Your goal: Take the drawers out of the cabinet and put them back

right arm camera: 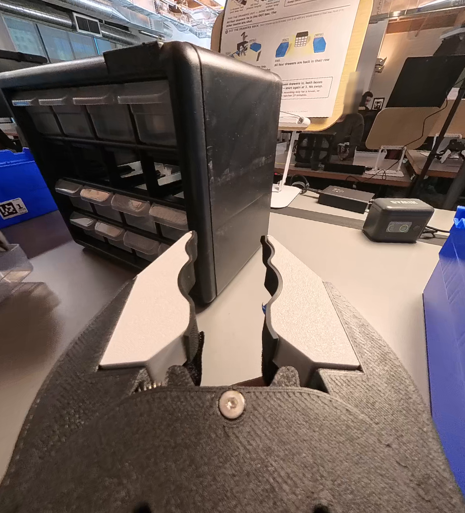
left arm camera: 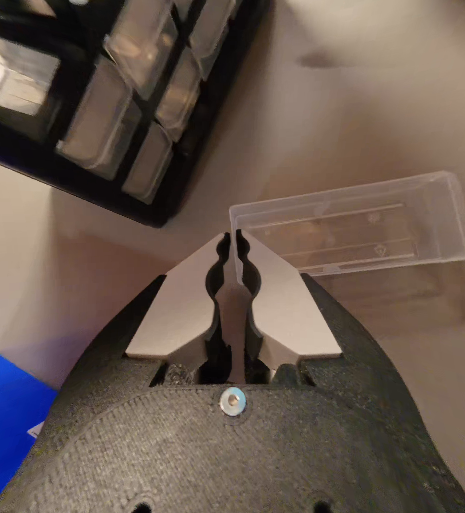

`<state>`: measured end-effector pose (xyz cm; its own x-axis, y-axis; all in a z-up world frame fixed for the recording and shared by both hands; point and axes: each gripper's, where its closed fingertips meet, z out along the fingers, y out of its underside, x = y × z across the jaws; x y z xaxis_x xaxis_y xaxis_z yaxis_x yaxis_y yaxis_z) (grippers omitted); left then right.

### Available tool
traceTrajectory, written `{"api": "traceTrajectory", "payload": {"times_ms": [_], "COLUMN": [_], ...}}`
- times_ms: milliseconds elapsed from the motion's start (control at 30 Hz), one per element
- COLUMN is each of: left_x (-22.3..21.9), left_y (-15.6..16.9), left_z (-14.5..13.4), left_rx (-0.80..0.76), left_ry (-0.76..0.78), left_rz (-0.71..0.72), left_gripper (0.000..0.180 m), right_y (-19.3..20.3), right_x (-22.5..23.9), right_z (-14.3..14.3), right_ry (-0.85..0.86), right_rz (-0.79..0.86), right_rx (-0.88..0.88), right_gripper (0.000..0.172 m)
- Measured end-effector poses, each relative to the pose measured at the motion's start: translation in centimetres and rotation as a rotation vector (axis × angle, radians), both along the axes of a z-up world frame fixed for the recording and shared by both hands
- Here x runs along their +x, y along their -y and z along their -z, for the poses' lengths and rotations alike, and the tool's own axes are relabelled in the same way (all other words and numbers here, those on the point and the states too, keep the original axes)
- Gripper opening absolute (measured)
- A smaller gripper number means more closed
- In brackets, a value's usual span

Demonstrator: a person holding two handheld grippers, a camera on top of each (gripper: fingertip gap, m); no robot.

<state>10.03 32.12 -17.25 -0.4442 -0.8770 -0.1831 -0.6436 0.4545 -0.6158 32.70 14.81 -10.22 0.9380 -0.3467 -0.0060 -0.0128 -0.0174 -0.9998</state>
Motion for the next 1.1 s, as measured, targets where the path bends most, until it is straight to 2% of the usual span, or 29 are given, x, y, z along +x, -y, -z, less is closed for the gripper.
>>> {"api": "traceTrajectory", "payload": {"times_ms": [33,100,200,333,433,500,600,733,833,967,1100], "left_x": [0.5,1.1,0.8,-1.8,-3.5,-3.9,-4.1,-4.0,-4.1,-4.6,-5.3], "left_y": [-0.1,-0.4,0.4,5.8,10.5,11.9,12.2,12.2,11.5,11.3,12.4], "left_z": [-0.3,-1.3,-3.6,-5.4,-4.7,-3.3,-0.6,1.2,1.8,1.5,-1.4], "left_rx": [0.006,0.014,0.013,-0.099,-0.209,-0.193,-0.057,0.071,0.169,0.207,0.109], "left_ry": [0.025,0.092,0.220,0.303,0.275,0.238,0.183,0.158,0.151,0.170,0.272], "left_rz": [-0.014,-0.051,-0.099,-0.075,-0.039,-0.051,-0.070,-0.050,-0.033,0.017,0.109], "left_gripper": [0.013,0.030,0.036,0.041,0.044,0.046,0.047,0.038,0.023,0.016,0.016], "right_y": [0.0,0.0,0.0,0.0,0.0,-0.1,-0.1,-0.1,0.0,0.0,0.0], "right_x": [0.1,0.2,0.3,0.3,0.4,0.3,0.2,0.2,0.2,0.3,0.3], "right_z": [0.0,0.0,0.1,0.2,0.2,0.3,0.3,0.3,0.3,0.3,0.1], "right_ry": [-0.001,-0.008,-0.019,-0.025,-0.030,-0.036,-0.047,-0.050,-0.055,-0.065,-0.061], "right_rz": [0.001,0.001,-0.004,-0.005,-0.004,-0.007,-0.013,-0.015,-0.016,-0.022,-0.035], "right_rx": [0.000,-0.001,-0.003,-0.005,-0.007,-0.011,-0.008,-0.005,-0.001,0.000,0.003], "right_gripper": [0.049,0.049,0.049,0.049,0.049,0.049,0.049,0.049,0.049,0.049,0.049]}}
